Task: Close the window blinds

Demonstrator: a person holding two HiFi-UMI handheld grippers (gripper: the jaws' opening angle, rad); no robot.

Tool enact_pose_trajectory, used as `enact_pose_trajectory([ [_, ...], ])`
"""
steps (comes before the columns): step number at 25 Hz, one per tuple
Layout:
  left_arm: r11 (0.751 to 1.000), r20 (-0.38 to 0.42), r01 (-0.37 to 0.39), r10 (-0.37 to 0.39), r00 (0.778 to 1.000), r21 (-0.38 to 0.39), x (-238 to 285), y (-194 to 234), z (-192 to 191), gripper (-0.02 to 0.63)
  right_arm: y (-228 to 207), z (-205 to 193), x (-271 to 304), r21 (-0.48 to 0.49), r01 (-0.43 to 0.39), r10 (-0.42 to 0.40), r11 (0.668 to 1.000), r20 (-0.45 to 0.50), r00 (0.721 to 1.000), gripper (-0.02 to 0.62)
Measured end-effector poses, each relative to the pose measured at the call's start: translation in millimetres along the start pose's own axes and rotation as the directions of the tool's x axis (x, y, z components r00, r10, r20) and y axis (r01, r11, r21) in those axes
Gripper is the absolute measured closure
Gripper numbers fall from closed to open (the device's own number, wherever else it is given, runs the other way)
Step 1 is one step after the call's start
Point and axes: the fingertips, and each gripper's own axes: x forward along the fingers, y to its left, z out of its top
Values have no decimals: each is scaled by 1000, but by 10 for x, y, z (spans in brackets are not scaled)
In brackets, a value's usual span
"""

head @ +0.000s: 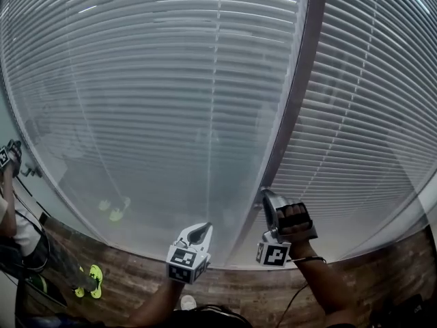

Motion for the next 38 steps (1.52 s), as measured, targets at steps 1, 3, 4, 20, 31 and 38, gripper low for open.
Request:
enact_pose_trajectory([
  [1, 1000, -2, 1, -1, 1000, 2, 10, -6, -15, 606, -30, 11, -48, 82, 13, -13, 997, -1, 1000, 469],
  [3, 1000, 7, -2, 2, 1000, 12, 22, -25, -12, 606, -29, 41, -143, 277, 1, -1, 961, 0, 1000, 469],
  [4, 1000, 22, -9, 8, 1000, 20, 20, -39, 20, 606, -11, 59, -197, 370, -13, 12, 929, 4, 1000, 469],
  [20, 994, 117, -111, 113, 987, -17, -212, -296, 263, 606, 382, -229, -869, 977, -44, 40, 209, 37, 999, 564],
  [31, 992, 57, -124, 124, 991, 9, -380, -726, 4, 606, 699, -381, -1222, 998, -62, 114, -6, 62, 991, 592],
  [38, 985, -13, -171, 171, 985, 17, -538, -734, -126, 606, 962, -273, -1362, 996, -86, 144, -37, 90, 985, 592],
])
